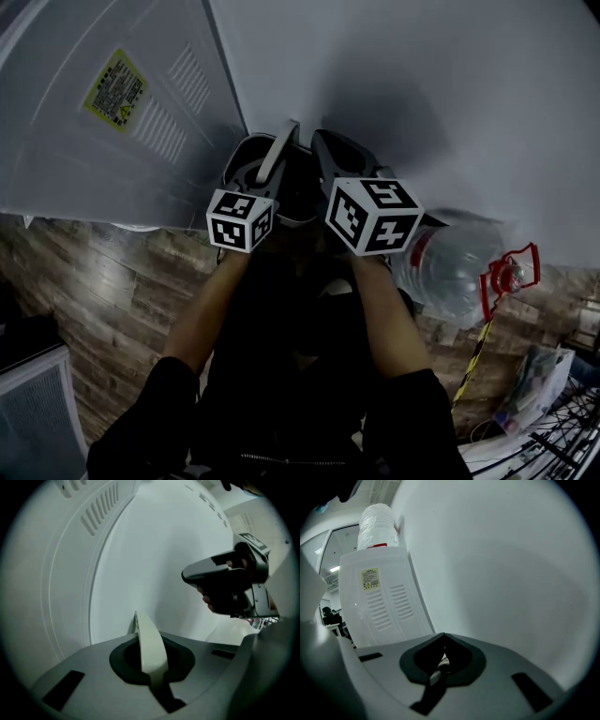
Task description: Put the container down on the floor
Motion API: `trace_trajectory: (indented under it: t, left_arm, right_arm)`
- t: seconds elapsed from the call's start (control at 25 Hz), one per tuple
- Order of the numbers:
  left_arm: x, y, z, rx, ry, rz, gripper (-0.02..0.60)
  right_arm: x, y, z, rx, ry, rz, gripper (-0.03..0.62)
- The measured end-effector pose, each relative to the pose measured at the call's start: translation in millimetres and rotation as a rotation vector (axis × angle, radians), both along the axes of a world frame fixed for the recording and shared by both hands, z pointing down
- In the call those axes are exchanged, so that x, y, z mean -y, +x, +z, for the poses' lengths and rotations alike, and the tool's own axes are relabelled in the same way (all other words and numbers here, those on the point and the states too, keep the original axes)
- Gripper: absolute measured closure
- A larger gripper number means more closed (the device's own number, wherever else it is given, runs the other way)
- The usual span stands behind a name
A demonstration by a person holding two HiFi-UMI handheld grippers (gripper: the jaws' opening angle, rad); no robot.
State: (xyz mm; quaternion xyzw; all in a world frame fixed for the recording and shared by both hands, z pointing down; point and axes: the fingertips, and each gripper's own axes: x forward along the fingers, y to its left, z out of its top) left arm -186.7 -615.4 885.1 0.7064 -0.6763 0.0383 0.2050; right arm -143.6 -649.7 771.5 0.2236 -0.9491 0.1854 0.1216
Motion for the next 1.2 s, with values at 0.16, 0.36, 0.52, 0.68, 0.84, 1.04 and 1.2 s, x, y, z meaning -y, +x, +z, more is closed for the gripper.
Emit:
trace_trajectory:
  t: [0.16, 0.36, 0.52, 0.68, 0.84, 1.04, 1.2]
  left_arm:
    - [1.5, -5.4, 21.0, 0.003, -0.012, 0.003, 0.569]
    - [4.7, -8.7, 44.1, 0.013, -0.039, 0.018, 0.569]
    - [1.1, -7.7, 62.5, 0.016, -0.069, 0.025, 0.569]
    - [-2.6, -9.7, 81.5, 0.018, -0.094, 0.034, 0.569]
    - [-6.9, -11.1, 86.9, 0.026, -0.081, 0.034, 0.569]
    - [-19.1, -19.9, 93.1, 0.05, -0.109, 0.019, 0.568]
    - [-30.0, -26.9, 101.7, 0.051, -0.132, 0.008, 0.568]
  right_arm:
    - [-3.2, -9.0, -1.1, 0.015, -0.002, -0.012, 0.583]
    - [-3.0, -3.7, -3.3, 0.0, 0.058, 0.007, 0.583]
    - [2.8, 0.8, -3.6, 0.026, 0.025, 0.036, 0.583]
    - [1.6, -0.9, -3.4, 0.013, 0.039, 0.035, 0.583]
    - [-6.5, -3.3, -4.0, 0.008, 0.042, 0.006, 0.583]
    - [-16.9, -5.7, -2.6, -0.013, 0.063, -0.035, 0.583]
    - [-20.1, -4.9, 0.0, -0.035, 0.079, -0.043, 0.583]
